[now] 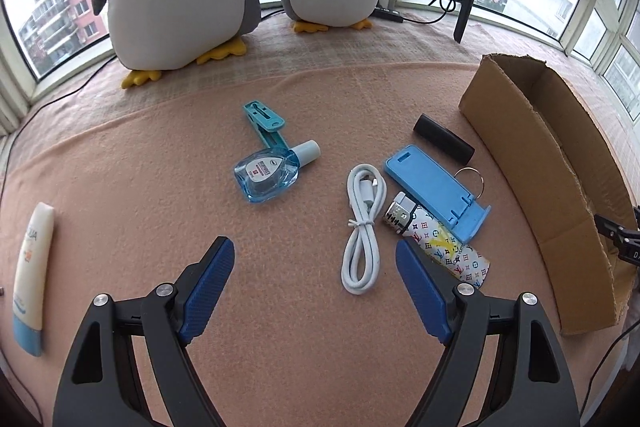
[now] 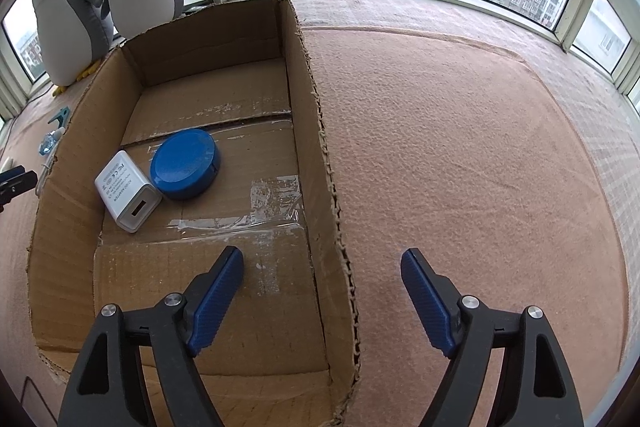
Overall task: Organize rigid objects
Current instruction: 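Move the left gripper to the coiled white cable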
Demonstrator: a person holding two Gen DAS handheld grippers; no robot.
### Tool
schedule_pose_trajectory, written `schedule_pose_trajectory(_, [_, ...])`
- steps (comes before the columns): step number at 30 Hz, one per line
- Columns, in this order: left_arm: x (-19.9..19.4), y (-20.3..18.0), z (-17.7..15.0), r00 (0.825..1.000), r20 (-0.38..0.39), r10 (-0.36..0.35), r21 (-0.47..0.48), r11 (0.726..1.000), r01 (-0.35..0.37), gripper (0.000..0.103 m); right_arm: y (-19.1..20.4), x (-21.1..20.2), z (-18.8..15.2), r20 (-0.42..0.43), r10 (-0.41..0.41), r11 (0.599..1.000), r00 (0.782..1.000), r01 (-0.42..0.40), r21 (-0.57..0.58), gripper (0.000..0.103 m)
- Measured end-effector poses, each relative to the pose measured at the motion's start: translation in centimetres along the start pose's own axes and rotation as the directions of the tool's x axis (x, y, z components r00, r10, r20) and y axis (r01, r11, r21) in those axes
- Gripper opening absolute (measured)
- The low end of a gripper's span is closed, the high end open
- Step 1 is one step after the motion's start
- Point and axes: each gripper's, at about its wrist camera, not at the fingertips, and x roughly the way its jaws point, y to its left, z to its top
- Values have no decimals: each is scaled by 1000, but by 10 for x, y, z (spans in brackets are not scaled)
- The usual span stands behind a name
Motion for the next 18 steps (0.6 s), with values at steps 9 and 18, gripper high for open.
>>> schedule_pose_trajectory(9, [6, -2, 6, 1000, 8, 23, 10, 1000, -23, 69, -3, 2, 1, 1, 11, 1000, 1000, -11, 14, 79])
schedule_pose_trajectory(18, [11, -12, 9, 1000, 2, 12, 39, 999, -12, 47, -1, 2, 2, 0, 7, 1000, 1000, -7, 9, 79])
